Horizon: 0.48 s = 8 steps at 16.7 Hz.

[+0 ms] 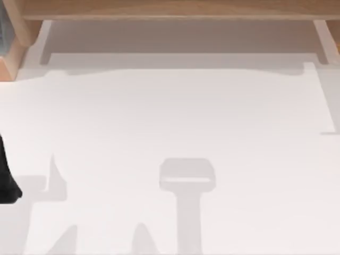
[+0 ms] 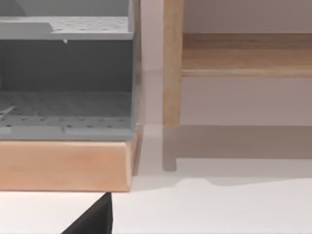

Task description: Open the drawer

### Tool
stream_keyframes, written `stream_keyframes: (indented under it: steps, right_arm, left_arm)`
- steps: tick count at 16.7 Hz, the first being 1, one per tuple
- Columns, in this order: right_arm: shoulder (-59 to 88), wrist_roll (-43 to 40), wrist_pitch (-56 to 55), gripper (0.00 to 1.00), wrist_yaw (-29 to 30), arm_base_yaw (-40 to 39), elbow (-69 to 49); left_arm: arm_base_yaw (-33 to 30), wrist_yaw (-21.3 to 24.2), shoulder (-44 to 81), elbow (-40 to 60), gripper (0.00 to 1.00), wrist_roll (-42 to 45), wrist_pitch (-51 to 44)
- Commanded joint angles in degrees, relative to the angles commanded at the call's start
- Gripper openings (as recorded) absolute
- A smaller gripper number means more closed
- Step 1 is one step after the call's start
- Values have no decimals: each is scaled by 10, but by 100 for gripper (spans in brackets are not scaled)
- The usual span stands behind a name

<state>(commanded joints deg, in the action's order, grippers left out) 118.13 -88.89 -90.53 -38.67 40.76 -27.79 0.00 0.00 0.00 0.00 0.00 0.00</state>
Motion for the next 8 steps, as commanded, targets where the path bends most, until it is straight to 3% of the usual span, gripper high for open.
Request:
stream_keyframes:
  steps: [2, 8]
  right_arm:
    - [0, 0, 0, 98, 0, 0, 0]
    - [0, 0, 0, 100, 0, 0, 0]
  left_arm:
    - [0, 0, 0, 0, 100, 0, 0]
    - [0, 0, 0, 0, 100, 0, 0]
